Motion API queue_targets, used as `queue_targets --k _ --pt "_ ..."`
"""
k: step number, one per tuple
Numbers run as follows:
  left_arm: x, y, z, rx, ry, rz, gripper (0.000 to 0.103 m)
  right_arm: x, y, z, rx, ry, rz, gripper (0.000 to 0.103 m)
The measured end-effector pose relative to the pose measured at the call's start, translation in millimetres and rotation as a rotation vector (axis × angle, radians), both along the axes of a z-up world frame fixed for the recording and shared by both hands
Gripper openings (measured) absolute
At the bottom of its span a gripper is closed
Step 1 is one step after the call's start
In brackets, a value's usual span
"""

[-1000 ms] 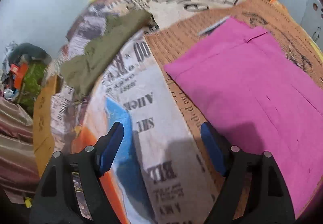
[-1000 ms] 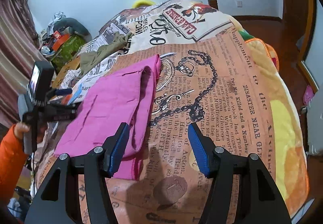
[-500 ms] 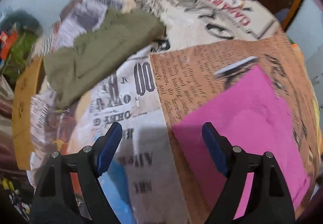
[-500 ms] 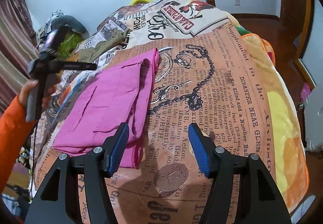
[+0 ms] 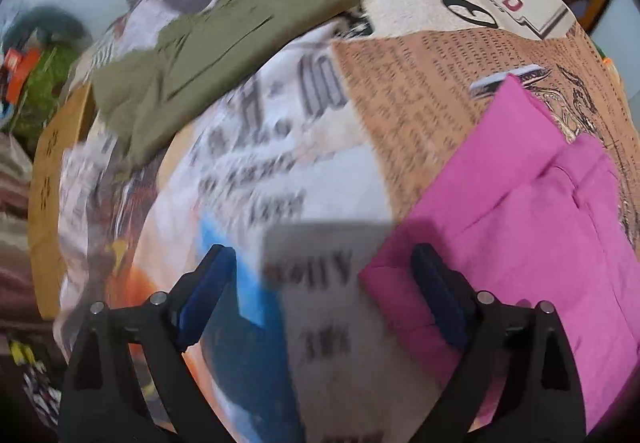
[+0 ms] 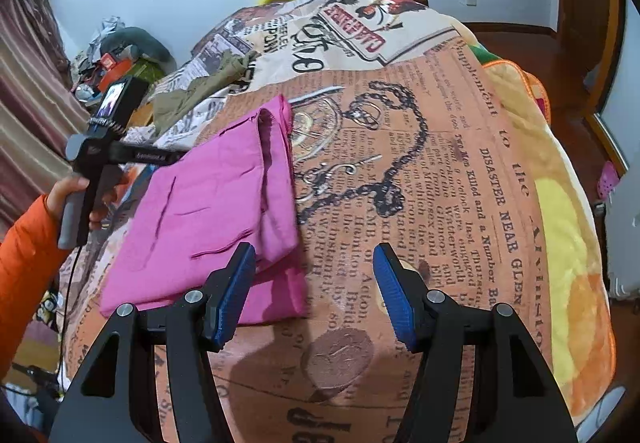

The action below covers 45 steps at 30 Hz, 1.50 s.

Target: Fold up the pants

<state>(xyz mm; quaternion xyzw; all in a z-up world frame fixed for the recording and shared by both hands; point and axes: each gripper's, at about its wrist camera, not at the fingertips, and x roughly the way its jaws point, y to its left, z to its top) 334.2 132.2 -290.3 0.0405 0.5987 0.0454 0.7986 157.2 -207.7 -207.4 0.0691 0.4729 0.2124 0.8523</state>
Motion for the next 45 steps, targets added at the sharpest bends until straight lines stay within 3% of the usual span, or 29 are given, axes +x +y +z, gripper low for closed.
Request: queue_targets --k 10,17,20,24,27,29,34,41,45 --pt "-102 11 26 -0.02 -0.08 0.042 0.093 -11 3 10 -0.002 -0.033 0.005 0.057" --pt "-153 6 28 -0.167 -0.081 0.073 0.093 -19 8 9 0.001 -0.036 0.012 0.057" --pt "-166 3 32 -0.158 -0.109 0.072 0.093 -21 11 4 -0.003 -0.03 0.019 0.057" --pt "-165 9 39 -0.135 -0.107 0.099 0.093 -21 16 3 -0.011 -0.037 0.041 0.057" --pt "-164 4 44 0.036 -0.114 0.056 0.092 -21 18 4 -0.02 -0.048 0.068 0.057" --pt "-164 5 46 0.071 -0.114 0.042 0.092 -19 20 4 -0.037 -0.059 0.076 0.057" --pt "-158 5 64 0.011 -0.163 0.039 0.092 -9 21 4 -0.055 -0.076 0.082 0.057" --pt "-121 -25 85 -0.083 -0.246 -0.028 0.092 19 27 8 -0.064 -0.105 0.112 0.057" --pt "-93 -39 77 -0.123 -0.226 -0.054 0.078 38 35 9 -0.057 -0.115 0.139 0.057"
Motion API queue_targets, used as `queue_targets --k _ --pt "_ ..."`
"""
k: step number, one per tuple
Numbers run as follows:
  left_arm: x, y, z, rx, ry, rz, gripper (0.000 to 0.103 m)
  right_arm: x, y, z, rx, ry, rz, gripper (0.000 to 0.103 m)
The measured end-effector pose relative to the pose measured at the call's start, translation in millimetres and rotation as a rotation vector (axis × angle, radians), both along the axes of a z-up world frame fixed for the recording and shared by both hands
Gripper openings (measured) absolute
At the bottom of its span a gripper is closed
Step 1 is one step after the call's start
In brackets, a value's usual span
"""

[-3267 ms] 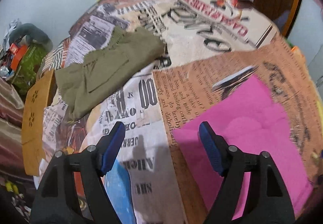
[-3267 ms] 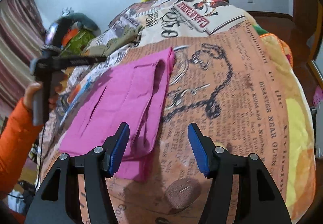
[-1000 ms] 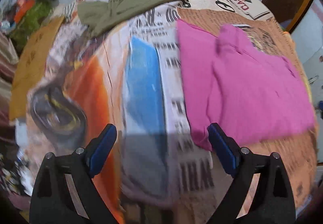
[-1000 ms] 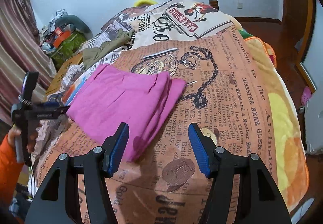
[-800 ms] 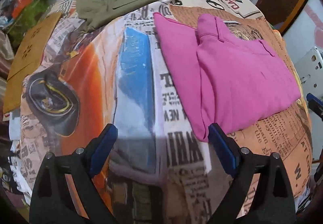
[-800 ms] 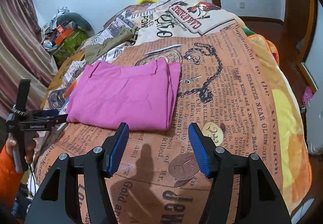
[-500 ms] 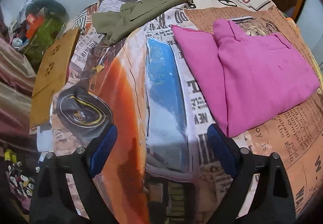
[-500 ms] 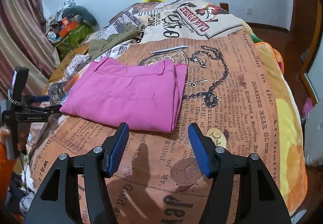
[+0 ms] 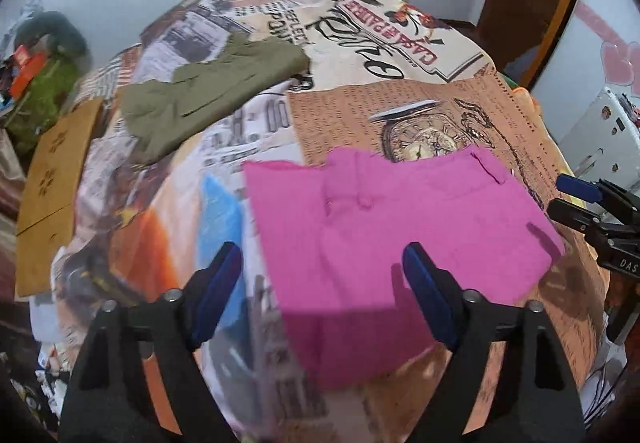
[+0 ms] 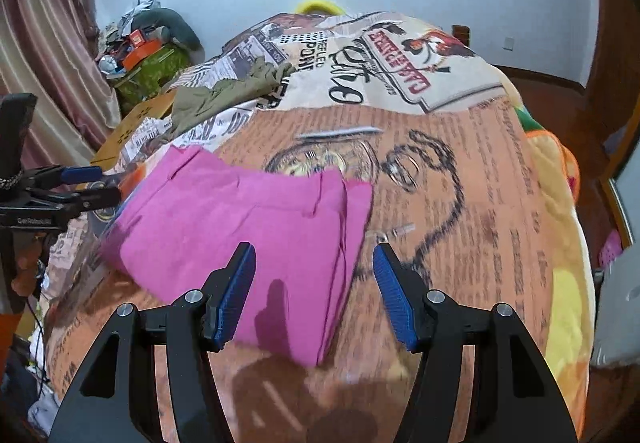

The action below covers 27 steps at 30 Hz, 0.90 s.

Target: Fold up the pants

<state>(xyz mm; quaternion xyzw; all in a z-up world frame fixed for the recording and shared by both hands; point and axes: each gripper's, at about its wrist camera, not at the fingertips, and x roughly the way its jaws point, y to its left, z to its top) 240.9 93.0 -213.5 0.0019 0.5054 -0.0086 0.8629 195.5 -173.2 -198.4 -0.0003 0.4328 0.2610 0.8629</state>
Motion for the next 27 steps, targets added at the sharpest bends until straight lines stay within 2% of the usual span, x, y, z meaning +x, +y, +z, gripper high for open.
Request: queue_targets --k 3,7,12,14,16,18,22,27 --pt "21 -4 -12 -0.035 0.035 0.008 0.072 13 8 -3 -0.01 -0.015 0.029 0.051" --pt "42 -10 -27 -0.032 0.063 0.013 0.067 31 18 -11 -0.048 -0.019 0.061 0.049" --pt "50 -13 -41 -0.044 0.086 -0.005 0.062 58 23 -29 -0.051 0.044 0.066 0.042" --pt "52 -13 -48 -0.075 0.105 -0.011 0.059 64 24 -37 -0.034 0.08 0.072 0.041" --pt "52 -11 -50 -0.095 0.103 -0.012 0.057 69 22 -43 0.019 0.13 0.08 0.033" --pt "51 -11 -50 -0.11 0.097 -0.017 0.049 71 21 -46 0.039 0.145 0.081 0.028" --pt "49 -13 -46 -0.088 0.068 -0.006 0.043 67 25 -43 0.004 0.096 0.096 0.017" --pt "47 -9 -49 -0.062 0.044 0.029 0.042 64 32 -41 -0.076 0.032 0.121 0.013"
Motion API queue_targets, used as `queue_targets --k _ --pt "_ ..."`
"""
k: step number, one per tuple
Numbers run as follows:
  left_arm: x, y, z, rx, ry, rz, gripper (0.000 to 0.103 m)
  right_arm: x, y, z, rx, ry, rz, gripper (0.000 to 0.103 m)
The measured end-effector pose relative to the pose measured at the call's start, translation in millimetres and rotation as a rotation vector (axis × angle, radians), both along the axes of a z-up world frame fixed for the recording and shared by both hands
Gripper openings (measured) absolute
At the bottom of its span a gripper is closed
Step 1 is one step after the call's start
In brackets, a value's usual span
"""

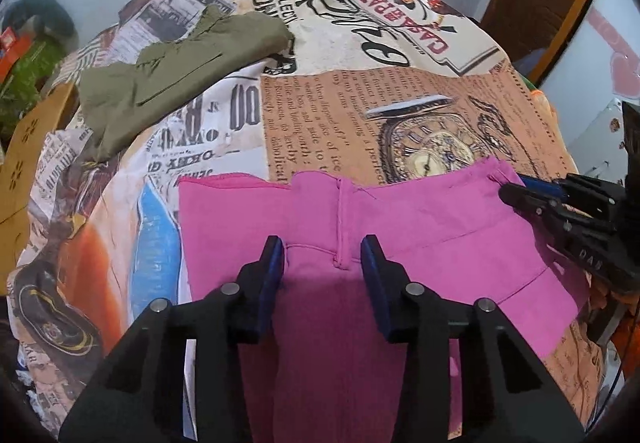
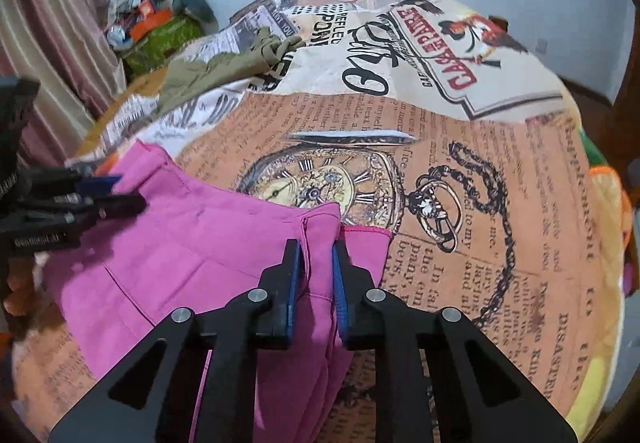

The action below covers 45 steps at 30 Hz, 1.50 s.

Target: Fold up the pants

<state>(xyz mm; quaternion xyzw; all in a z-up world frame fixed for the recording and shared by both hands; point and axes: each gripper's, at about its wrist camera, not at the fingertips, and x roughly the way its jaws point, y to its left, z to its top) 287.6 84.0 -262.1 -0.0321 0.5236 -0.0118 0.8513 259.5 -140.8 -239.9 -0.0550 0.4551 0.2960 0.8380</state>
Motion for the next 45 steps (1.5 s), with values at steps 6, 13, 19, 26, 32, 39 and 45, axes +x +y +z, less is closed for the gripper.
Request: queue_targets --k 6,13,19,26,32,39,45 --pt "1 0 -2 0.026 0.013 0.0 0.047 4 8 -4 -0.08 -0.018 0.025 0.013" --pt "-28 -1 21 0.088 -0.02 -0.024 0.051 -8 -1 21 -0.057 0.005 -0.005 0.037" --pt "-48 9 12 0.097 -0.004 0.001 0.064 -33 7 23 -0.097 -0.026 0.058 0.045" --pt "-72 14 18 0.116 -0.015 0.009 0.072 -44 -17 9 -0.047 0.049 -0.021 0.051" --pt "-84 26 15 0.113 0.008 0.033 0.074 -52 -27 13 -0.035 0.068 -0.041 0.052" --pt "-85 41 31 0.023 -0.011 0.056 0.074 -56 -30 27 -0.015 0.059 -0.049 0.052" --pt "-65 38 34 -0.1 -0.009 0.05 0.077 -48 -30 39 0.06 0.057 -0.058 0.052"
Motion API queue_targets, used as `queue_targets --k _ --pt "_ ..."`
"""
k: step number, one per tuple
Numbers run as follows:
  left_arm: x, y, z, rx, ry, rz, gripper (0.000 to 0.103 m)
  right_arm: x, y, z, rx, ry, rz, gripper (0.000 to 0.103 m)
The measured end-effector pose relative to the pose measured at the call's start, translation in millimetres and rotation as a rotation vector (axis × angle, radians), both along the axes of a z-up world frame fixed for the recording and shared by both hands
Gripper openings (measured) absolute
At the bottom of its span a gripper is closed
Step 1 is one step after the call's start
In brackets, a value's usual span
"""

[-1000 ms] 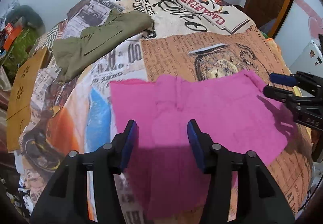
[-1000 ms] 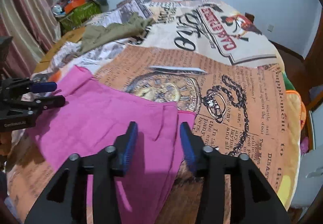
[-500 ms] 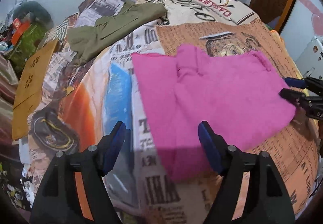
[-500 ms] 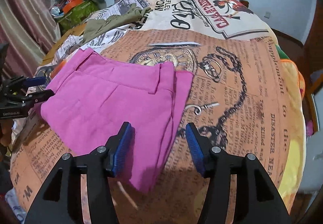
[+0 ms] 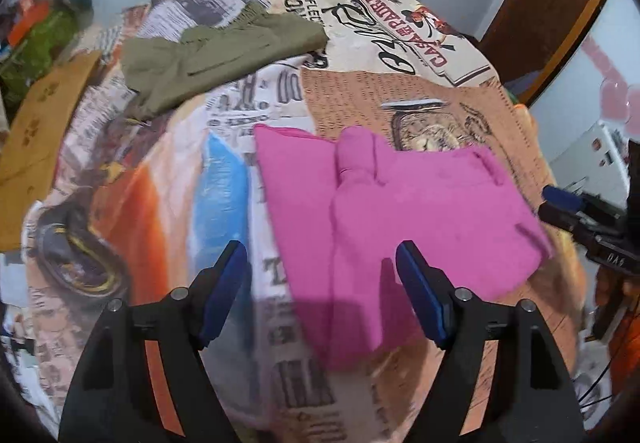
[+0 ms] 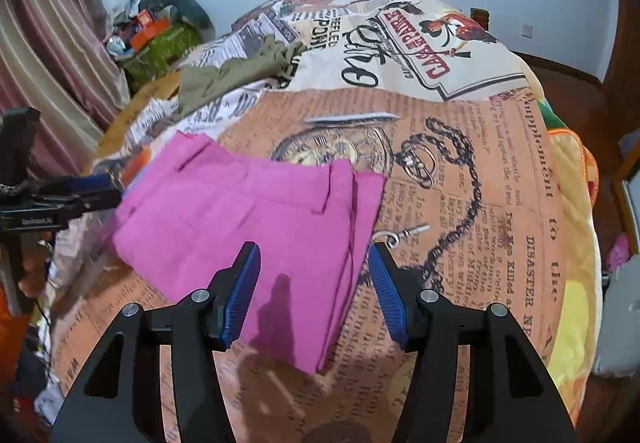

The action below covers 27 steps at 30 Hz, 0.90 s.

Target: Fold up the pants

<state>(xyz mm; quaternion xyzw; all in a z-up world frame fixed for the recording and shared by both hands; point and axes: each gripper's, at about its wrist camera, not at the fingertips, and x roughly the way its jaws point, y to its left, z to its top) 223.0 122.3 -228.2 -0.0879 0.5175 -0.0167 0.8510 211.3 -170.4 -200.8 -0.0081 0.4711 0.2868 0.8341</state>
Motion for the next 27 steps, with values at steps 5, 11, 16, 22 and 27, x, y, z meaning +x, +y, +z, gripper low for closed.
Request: queue_targets --k 5,11,16,22,27 --pt "16 -5 -23 -0.062 0.062 -0.002 0.077 11 1 -16 0.012 0.057 -0.028 0.052" --pt "21 -3 -32 -0.067 0.062 0.006 0.078 17 -6 -41 0.049 0.13 -0.052 0.056" --pt "28 -1 -35 -0.091 0.065 0.008 0.078 23 -5 -43 0.068 0.132 -0.05 0.06" --pt "41 -8 -39 -0.093 0.07 0.004 0.075 36 -4 -47 0.121 0.156 -0.055 0.063" --pt "48 -15 -38 -0.103 0.061 -0.015 0.044 39 -4 -50 0.139 0.163 -0.063 0.042"
